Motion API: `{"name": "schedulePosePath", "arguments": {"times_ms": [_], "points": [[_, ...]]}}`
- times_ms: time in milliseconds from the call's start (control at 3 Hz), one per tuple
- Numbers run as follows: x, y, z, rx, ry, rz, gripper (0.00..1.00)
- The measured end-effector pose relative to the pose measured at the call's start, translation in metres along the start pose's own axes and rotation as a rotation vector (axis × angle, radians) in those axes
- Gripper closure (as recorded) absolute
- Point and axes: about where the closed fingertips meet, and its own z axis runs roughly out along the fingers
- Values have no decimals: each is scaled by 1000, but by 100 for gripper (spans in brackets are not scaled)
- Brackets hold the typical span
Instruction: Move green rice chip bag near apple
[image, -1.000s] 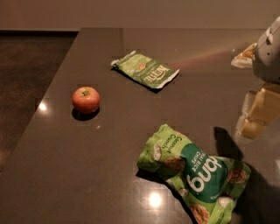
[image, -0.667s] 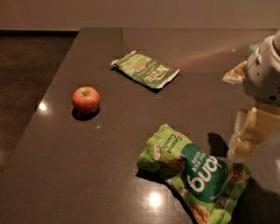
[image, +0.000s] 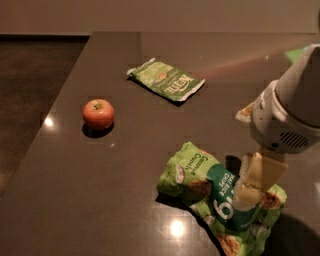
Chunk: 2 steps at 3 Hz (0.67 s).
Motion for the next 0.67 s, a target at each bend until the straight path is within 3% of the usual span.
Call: {"name": "schedulePosePath", "arguments": {"times_ms": [667], "points": [[-13, 23, 22, 6, -12, 37, 0]]}}
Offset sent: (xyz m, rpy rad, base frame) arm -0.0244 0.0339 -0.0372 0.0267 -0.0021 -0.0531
